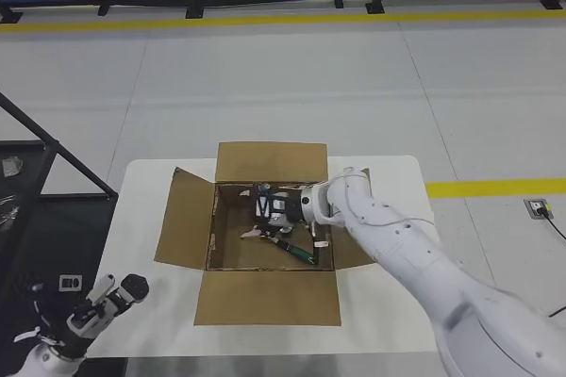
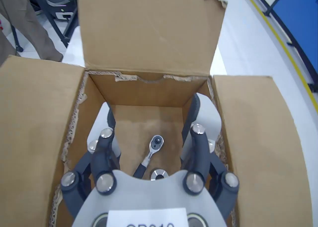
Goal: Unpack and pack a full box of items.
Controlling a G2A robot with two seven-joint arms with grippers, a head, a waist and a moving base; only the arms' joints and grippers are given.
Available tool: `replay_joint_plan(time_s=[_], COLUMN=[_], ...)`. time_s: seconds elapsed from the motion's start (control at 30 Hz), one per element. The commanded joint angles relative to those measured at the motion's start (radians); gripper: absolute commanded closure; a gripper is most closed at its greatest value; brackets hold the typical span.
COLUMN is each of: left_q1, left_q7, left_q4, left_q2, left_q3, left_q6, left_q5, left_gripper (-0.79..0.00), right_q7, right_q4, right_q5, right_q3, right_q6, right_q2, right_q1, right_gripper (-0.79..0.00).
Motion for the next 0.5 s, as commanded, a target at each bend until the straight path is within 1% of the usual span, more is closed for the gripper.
replay_joint_plan(time_s=[0.0,0.07,0.13,0.2,0.27,0.47], left_q1=[-0.018,-0.037,-0.055,-0.07,-0.085,-0.101], left_q7=[0.068,0.106,0.124,0.127,0.134,0.149], left_q4=[-0.005,-0.016,-0.026,-0.035,-0.039,-0.065], left_q2=[-0.004,-0.006,-0.008,-0.009,-0.009,-0.013], left_q3=[0.017,0.038,0.059,0.078,0.094,0.128], left_q6=[-0.03,-0.027,-0.018,-0.006,0.005,0.006], left_q5=[0.082,0.133,0.176,0.208,0.234,0.271], left_gripper=[-0.785,-0.785,-0.785,-0.785,-0.785,-0.785], right_q7=[-0.008,0.01,0.071,0.168,0.308,0.308], right_q4=[-0.099,-0.203,-0.316,-0.462,-0.598,-0.598], right_q5=[-0.037,-0.071,-0.093,-0.115,-0.113,-0.113], right_q3=[0.026,0.06,0.105,0.149,0.204,0.204], right_q6=[-0.012,-0.022,-0.015,-0.016,0.004,0.004], right_q2=[0.04,0.081,0.12,0.157,0.191,0.191], right_q1=[-0.023,-0.052,-0.089,-0.136,-0.197,-0.197], right_gripper=[-0.785,-0.785,-0.785,-0.785,-0.785,-0.785])
